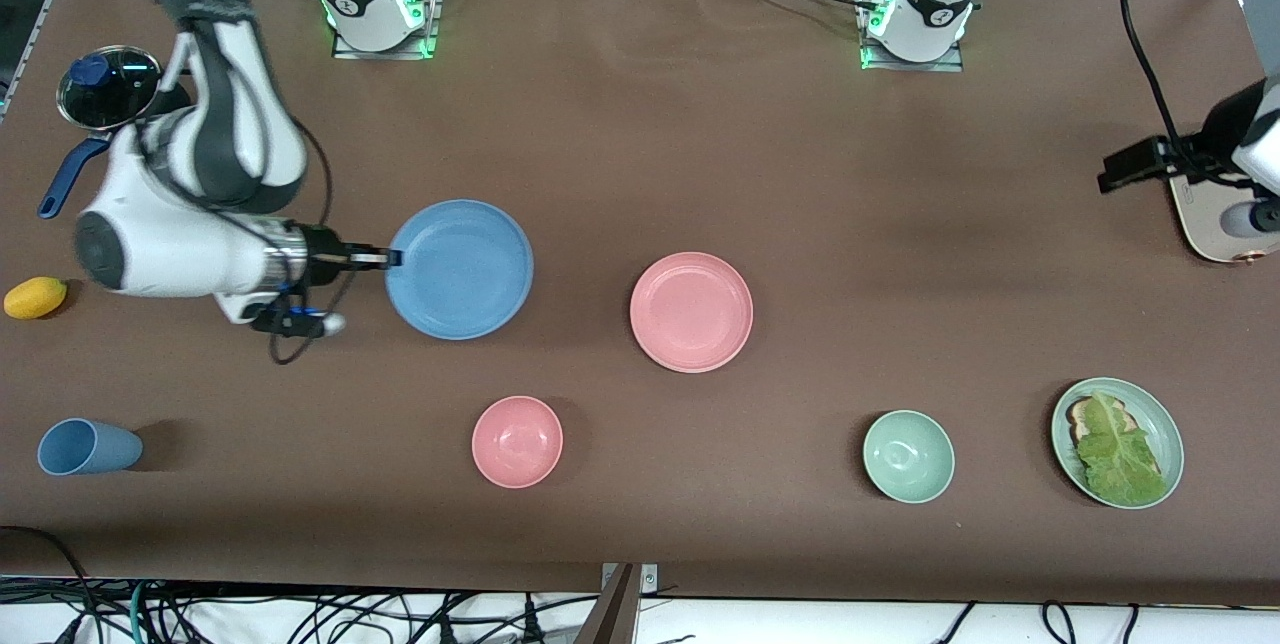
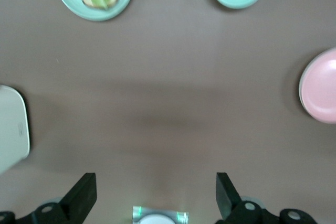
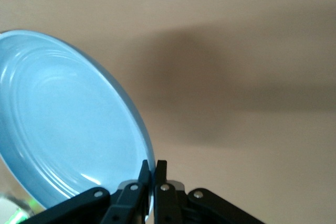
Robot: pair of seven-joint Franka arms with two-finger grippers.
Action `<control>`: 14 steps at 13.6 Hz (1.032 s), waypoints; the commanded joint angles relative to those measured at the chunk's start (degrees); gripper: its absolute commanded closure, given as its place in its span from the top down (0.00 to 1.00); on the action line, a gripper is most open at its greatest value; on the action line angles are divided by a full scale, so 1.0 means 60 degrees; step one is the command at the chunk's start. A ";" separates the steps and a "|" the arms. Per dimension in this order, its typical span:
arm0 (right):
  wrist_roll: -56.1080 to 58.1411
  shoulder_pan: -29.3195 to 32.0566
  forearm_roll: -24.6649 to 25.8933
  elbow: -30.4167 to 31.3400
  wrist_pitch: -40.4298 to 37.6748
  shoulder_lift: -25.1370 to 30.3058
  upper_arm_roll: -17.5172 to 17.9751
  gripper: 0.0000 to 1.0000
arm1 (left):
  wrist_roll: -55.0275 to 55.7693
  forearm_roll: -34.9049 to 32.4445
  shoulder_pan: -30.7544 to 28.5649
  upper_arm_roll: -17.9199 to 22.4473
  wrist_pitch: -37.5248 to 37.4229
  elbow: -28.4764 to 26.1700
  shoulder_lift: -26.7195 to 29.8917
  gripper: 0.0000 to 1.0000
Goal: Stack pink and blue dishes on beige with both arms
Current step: 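Carry the blue plate with the right gripper onto the pink plate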
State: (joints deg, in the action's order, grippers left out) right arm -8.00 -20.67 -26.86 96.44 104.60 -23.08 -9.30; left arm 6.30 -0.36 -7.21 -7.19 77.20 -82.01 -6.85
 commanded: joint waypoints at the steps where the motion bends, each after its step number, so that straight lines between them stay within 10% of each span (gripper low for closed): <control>1: -0.0759 -0.1195 -0.0138 -0.0486 0.0757 -0.0662 -0.0033 0.00 | -0.0201 0.0468 -0.0102 -0.0018 -0.0064 -0.1138 0.0758 1.00; 14: -0.2855 -0.3704 -0.2186 -0.1584 0.3908 -0.2904 -0.0018 0.00 | -0.1490 0.0089 -0.0029 -0.0018 0.0244 -0.0512 0.0819 1.00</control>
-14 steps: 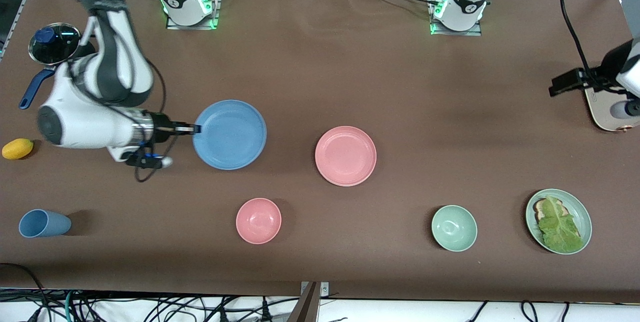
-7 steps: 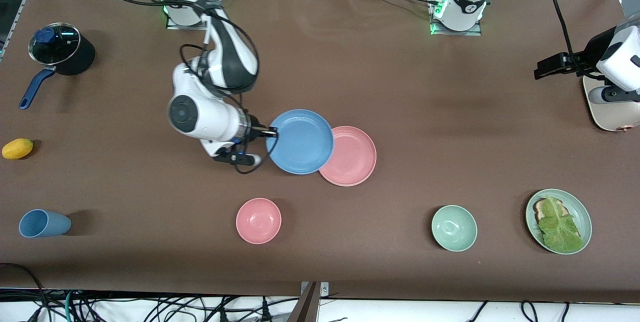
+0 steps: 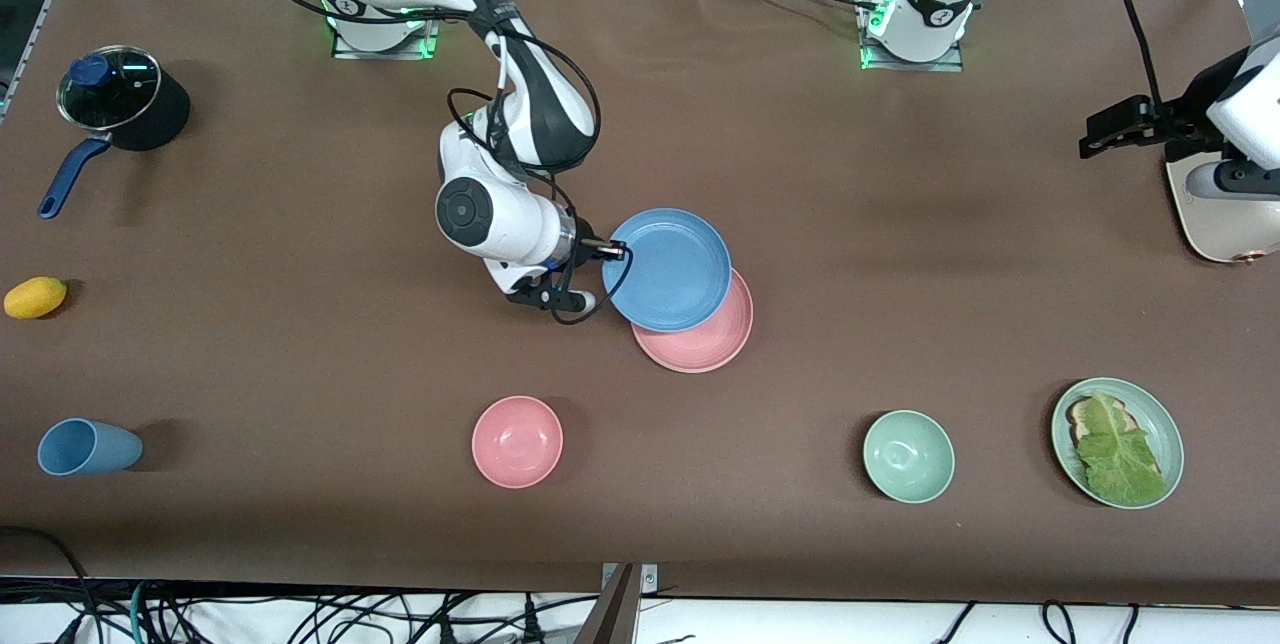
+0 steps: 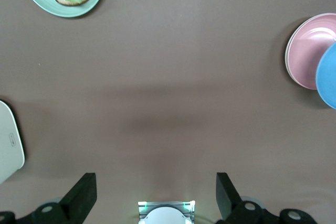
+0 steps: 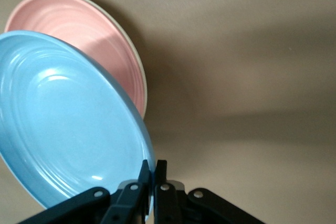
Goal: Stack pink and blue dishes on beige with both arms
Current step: 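Carry the blue plate with the right gripper onto the pink plate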
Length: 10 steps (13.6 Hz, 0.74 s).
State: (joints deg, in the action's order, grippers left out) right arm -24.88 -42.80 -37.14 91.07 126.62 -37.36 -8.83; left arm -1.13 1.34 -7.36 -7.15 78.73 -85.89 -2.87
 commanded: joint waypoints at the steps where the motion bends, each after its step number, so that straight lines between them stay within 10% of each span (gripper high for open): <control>1: -0.0042 -0.0015 -0.0751 -0.0966 0.0283 -0.0743 -0.0096 0.00 | -0.0236 -0.0092 -0.0019 0.0034 -0.0056 0.0121 0.0156 1.00; 10: -0.0012 -0.0132 -0.0900 -0.1277 0.1265 -0.1449 0.0168 0.00 | -0.0221 -0.0004 -0.0091 0.0093 -0.0350 0.0091 0.0039 1.00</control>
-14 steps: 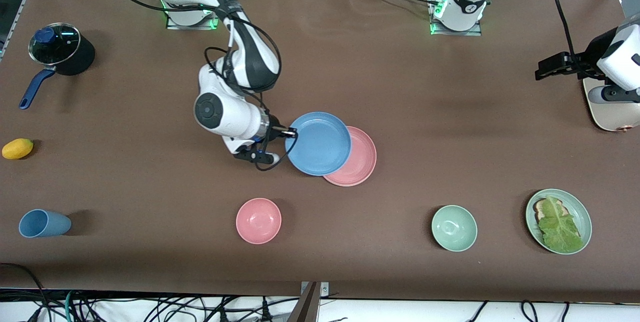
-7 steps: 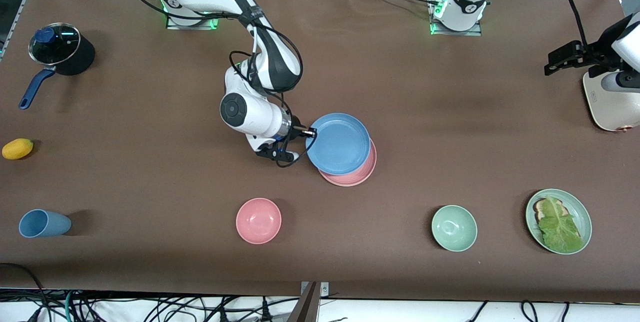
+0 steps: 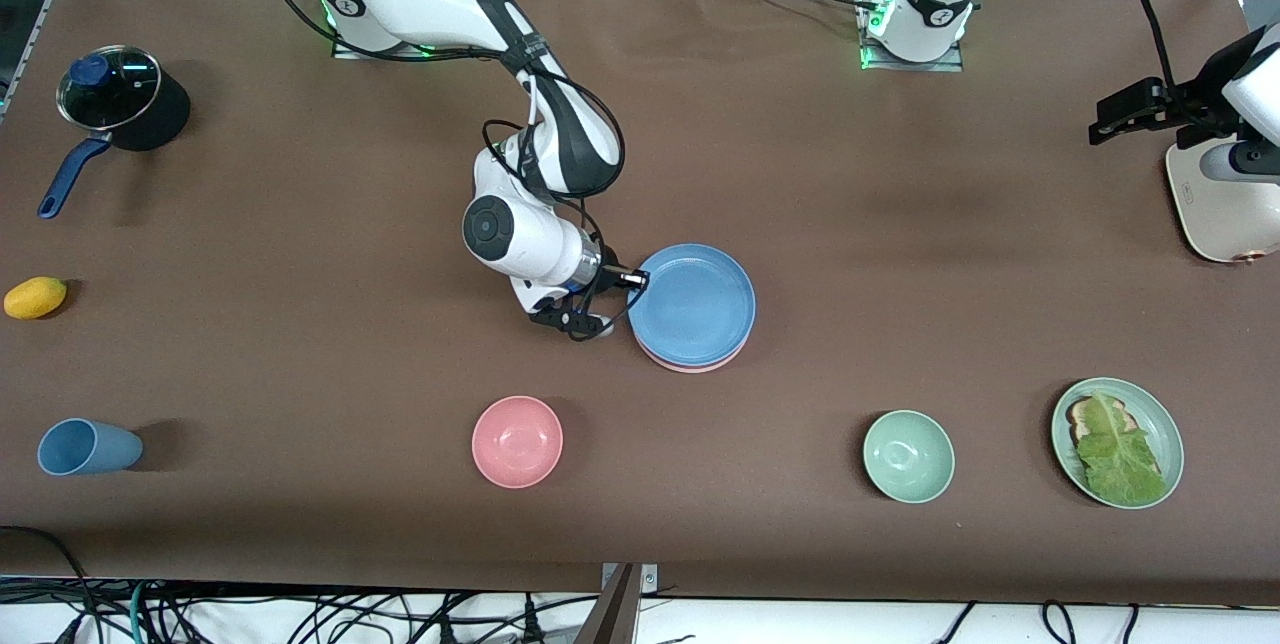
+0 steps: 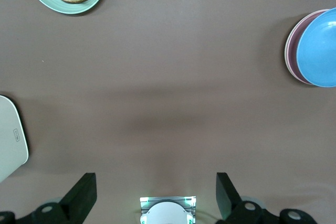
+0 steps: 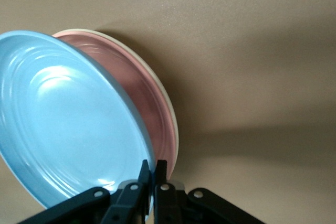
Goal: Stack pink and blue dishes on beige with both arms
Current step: 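Carry the blue plate with the right gripper onto the pink plate, then open the right gripper and retract it from the plate stack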
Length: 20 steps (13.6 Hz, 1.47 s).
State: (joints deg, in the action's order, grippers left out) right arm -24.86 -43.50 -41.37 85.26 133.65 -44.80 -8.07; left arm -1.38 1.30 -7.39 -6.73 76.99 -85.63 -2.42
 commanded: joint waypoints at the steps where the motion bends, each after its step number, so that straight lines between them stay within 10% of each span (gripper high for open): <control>1: 0.0012 -0.0016 -0.0180 -0.0309 0.0093 -0.0195 0.0041 0.26 | -0.0181 0.0003 -0.0086 0.0008 -0.0058 0.0049 -0.0050 1.00; 2: 0.0070 -0.0016 -0.0107 -0.0324 0.0093 -0.0137 0.0027 0.99 | -0.0181 -0.0011 -0.0072 -0.0007 -0.0058 0.0078 -0.0050 1.00; 6: 0.0100 -0.0001 0.0039 -0.0178 -0.0097 0.0447 -0.0381 1.00 | -0.0195 0.0003 -0.0072 -0.0036 -0.0058 0.0093 -0.0050 1.00; 15: 0.1180 -0.0016 0.3904 -0.0280 -0.4720 0.2455 -0.3178 1.00 | -0.0195 0.0018 -0.0116 -0.0080 -0.0058 0.0093 0.0096 1.00; 20: 0.1389 0.2540 0.4537 -0.0192 -0.6234 0.4971 -0.2321 1.00 | -0.0210 0.0047 -0.0101 -0.0095 -0.0116 0.0019 0.0258 1.00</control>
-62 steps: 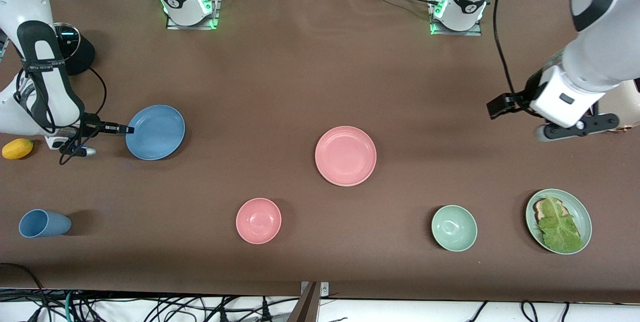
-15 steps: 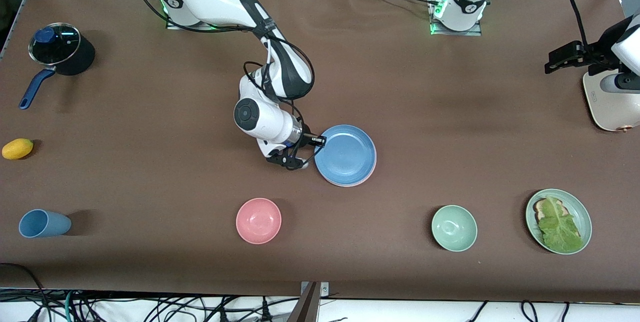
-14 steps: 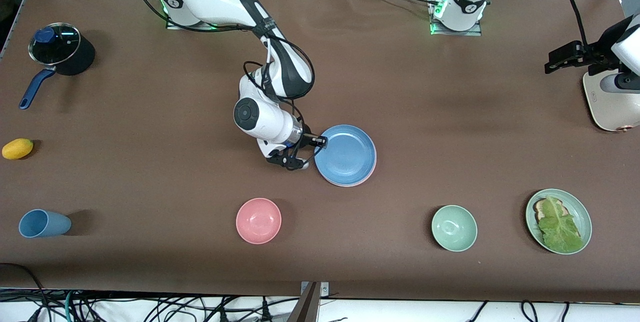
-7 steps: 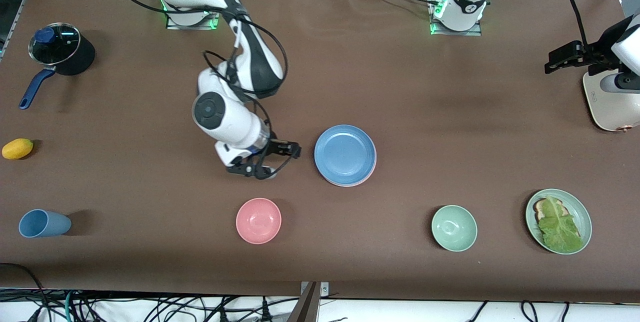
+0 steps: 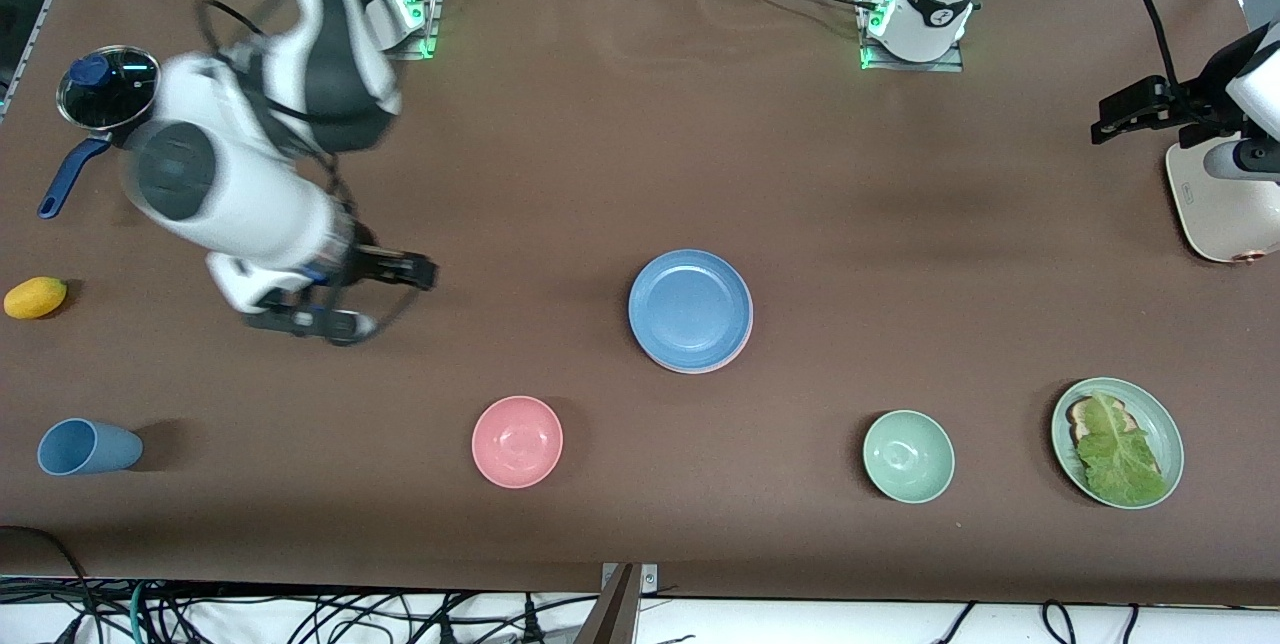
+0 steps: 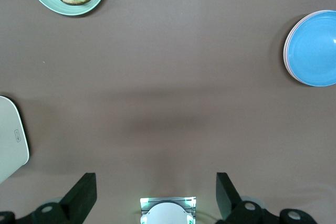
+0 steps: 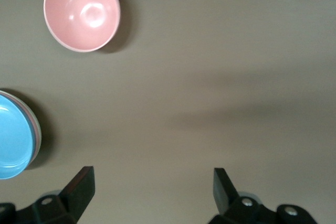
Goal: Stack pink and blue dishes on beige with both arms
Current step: 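Open the right gripper and retract it from the plate stack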
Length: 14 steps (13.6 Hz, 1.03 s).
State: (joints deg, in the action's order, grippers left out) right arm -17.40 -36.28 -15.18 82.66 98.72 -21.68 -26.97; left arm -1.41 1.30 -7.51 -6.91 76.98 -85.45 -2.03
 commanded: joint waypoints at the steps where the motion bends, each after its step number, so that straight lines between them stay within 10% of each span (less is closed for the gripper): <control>1: 0.0146 0.2156 0.0331 0.0242 -0.0456 0.1500 0.1355 1.00 | -0.0205 0.0133 -0.0081 -0.0050 -0.0115 -0.0025 0.0221 1.00; 6: 0.0277 0.5527 0.2645 0.1291 -0.1645 0.3155 0.5162 1.00 | -0.0205 0.0134 -0.0081 -0.0050 -0.0115 -0.0025 0.0193 1.00; 9: 0.2084 0.5958 0.2545 0.2934 -0.0182 0.4153 0.5286 1.00 | -0.0249 0.0134 -0.0081 -0.0050 -0.0115 -0.0054 0.0163 1.00; 14: 0.2402 0.5943 0.1974 0.2850 -0.0237 0.4024 0.4671 1.00 | -0.0249 0.0134 -0.0067 -0.0050 -0.0130 -0.0069 0.0163 1.00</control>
State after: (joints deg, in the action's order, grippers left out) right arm -4.09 -1.27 -1.69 98.17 96.35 1.23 1.15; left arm -1.56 1.37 -7.49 -6.97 76.65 -85.61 -1.45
